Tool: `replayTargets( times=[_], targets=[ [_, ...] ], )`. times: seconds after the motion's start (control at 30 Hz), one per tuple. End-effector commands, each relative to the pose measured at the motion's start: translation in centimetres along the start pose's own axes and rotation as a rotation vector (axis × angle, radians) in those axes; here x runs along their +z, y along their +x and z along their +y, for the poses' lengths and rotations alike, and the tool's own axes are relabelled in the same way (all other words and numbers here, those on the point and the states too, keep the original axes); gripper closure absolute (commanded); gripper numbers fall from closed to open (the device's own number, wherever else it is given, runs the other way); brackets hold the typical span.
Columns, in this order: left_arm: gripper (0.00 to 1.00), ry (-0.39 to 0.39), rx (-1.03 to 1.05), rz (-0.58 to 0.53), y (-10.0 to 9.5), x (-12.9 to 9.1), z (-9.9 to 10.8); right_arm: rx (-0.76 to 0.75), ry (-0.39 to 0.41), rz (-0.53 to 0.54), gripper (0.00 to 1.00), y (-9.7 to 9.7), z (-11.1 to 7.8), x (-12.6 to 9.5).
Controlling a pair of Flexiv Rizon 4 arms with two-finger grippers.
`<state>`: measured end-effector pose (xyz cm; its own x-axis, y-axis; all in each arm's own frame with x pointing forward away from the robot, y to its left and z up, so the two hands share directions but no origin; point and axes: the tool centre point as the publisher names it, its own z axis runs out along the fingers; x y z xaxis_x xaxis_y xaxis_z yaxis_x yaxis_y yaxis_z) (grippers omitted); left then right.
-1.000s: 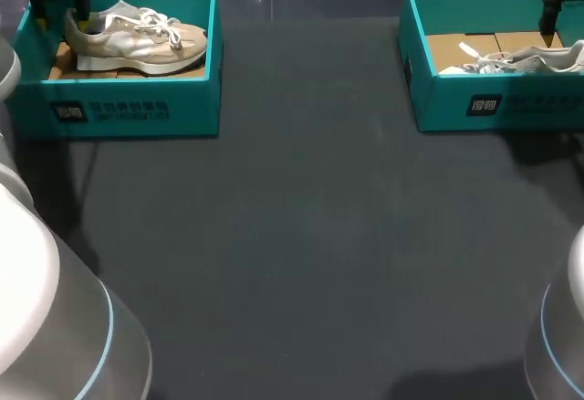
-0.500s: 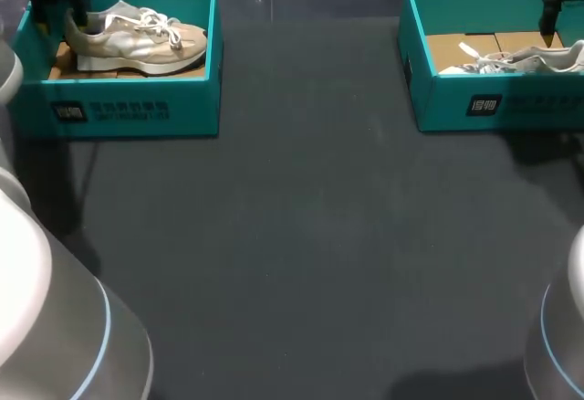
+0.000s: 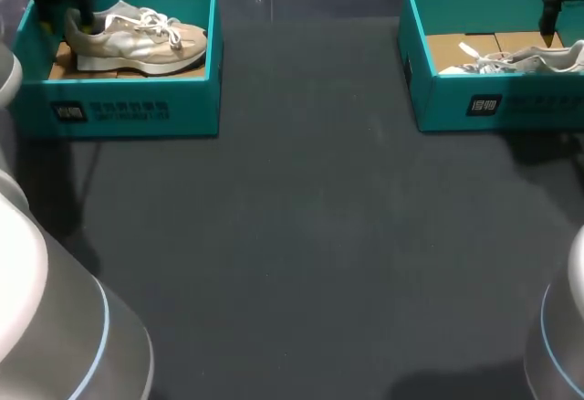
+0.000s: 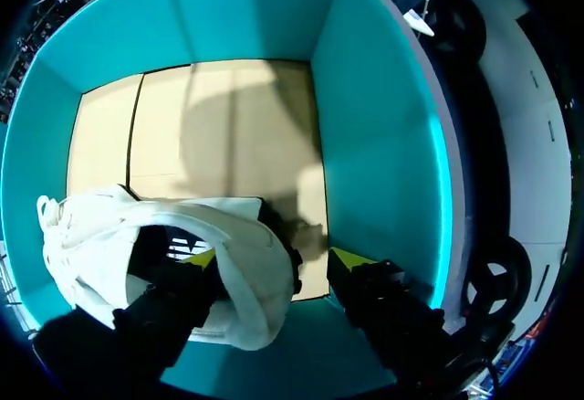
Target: Take the shoe out of the shoebox, open the shoe tongue, remove and reinsert the insole, then place the shoe into the shoebox
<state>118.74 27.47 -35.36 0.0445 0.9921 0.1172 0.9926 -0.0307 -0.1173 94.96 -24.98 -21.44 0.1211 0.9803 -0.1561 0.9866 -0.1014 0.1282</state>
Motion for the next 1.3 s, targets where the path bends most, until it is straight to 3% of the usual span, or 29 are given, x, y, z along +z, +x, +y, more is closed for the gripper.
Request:
replayTargets(
  times=[0.03, 0.17, 0.27, 0.4, 0.47, 0.87, 1.3],
  targets=[
    [0.29, 0.003, 0.005, 0.013, -0.4, 1.0, 0.4, 0.001, -0.001, 0.000, 0.00, 0.0, 0.0, 0.0],
    [0.31, 0.000, 0.006, 0.021, -0.6, 1.8, 0.5, 0.001, -0.001, 0.000, 0.00, 0.0, 0.0, 0.0],
    [0.39, -0.004, 0.002, 0.032, -0.6, 2.3, 0.5, 0.001, -0.001, 0.000, 0.00, 0.0, 0.0, 0.0],
    [0.70, -0.003, -0.003, 0.038, -0.5, 2.6, 0.5, 0.001, -0.001, 0.000, 0.00, 0.0, 0.0, 0.0],
    [1.00, -0.003, -0.005, 0.039, -0.4, 2.6, 0.5, 0.001, -0.001, 0.000, 0.00, 0.0, 0.0, 0.0],
    [1.00, -0.026, 0.007, 0.024, 0.7, 0.6, -0.5, 0.001, -0.001, 0.000, 0.00, 0.0, 0.0, 0.0],
    [1.00, -0.082, 0.004, -0.038, 1.6, -6.3, -1.6, 0.001, -0.001, 0.000, 0.00, 0.0, 0.0, 0.0]
  ],
)
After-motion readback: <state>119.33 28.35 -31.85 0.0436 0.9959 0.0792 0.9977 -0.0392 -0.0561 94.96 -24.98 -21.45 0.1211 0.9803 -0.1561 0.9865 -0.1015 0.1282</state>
